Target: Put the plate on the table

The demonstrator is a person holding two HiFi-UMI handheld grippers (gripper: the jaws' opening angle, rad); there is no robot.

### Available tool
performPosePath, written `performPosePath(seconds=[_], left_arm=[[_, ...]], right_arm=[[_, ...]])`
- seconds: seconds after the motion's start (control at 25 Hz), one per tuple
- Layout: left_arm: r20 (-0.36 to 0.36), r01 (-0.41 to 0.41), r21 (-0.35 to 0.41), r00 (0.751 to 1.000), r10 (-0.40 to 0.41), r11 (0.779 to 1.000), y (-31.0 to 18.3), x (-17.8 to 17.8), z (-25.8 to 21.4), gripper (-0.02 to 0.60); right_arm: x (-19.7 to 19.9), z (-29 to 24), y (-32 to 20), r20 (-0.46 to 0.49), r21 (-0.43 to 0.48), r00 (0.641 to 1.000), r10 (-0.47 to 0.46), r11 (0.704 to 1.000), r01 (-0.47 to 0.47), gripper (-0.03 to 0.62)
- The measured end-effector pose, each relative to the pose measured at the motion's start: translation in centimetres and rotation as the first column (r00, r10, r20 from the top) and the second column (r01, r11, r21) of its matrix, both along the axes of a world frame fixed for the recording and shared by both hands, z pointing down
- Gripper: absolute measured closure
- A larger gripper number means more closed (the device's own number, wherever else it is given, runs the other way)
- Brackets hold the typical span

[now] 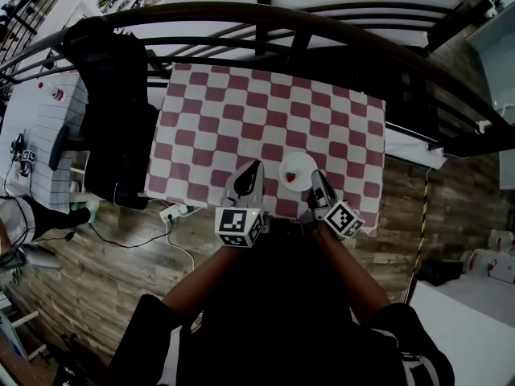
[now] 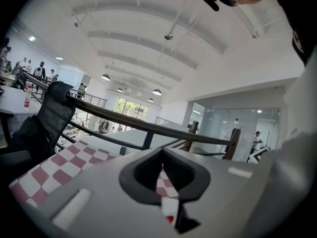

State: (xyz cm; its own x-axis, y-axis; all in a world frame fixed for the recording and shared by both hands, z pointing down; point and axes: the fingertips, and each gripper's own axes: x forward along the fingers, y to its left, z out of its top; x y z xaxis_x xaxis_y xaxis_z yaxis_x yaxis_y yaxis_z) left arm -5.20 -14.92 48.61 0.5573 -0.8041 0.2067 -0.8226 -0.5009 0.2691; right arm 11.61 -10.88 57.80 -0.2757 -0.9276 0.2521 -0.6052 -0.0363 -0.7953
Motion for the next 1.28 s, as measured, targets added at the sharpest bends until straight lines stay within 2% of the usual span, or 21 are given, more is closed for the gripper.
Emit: performPosePath(seconds=[0.16,0.32,0.52,0.68,0.76,0.96,1.08,1.28], left_arm=[[-0.029,-0.039,-0.009,0.999,0.039,0.999,0.2,1.7,0.0,0.572],[-0.029,-0.087,-0.003,0.996,0.087,0.996,0.1,3.2,-0.5,0.572],[-0.019,-0.153,0.025,0.988,0.153,0.988,1.1,5.7,-1.2,0.572],[-0.004,-0.185,0.045,0.983,0.185,0.982,2.0,6.9,-1.6,0.572],[0.009,-0.193,0.067,0.981,0.193,0.979,2.3,7.3,-2.1,0.571],[0.044,-0.206,0.123,0.978,0.202,0.971,3.4,7.5,-3.0,0.571],[0.054,-0.202,0.139,0.979,0.196,0.969,3.5,7.1,-3.1,0.572],[0.074,-0.173,0.133,0.984,0.165,0.976,2.8,5.7,-3.0,0.572]], right_arm=[[0.2,-2.8,0.5,-0.108,0.034,0.994,-0.032,0.999,0.036,0.597],[-0.7,-6.7,0.5,-0.260,0.094,0.964,-0.053,0.992,0.080,0.597],[-1.5,-11.3,1.0,-0.472,0.144,0.881,-0.036,0.983,0.117,0.597],[-2.2,-13.4,1.6,-0.612,0.192,0.791,-0.006,0.969,0.156,0.597],[-2.3,-13.5,1.9,-0.632,0.195,0.775,0.005,0.969,0.153,0.597],[-2.7,-12.8,2.8,-0.631,0.173,0.775,-0.014,0.972,0.158,0.597],[-2.8,-12.9,2.8,-0.649,0.181,0.761,-0.003,0.971,0.158,0.597],[-2.3,-12.5,2.8,-0.648,0.190,0.762,0.012,0.971,0.146,0.597]])
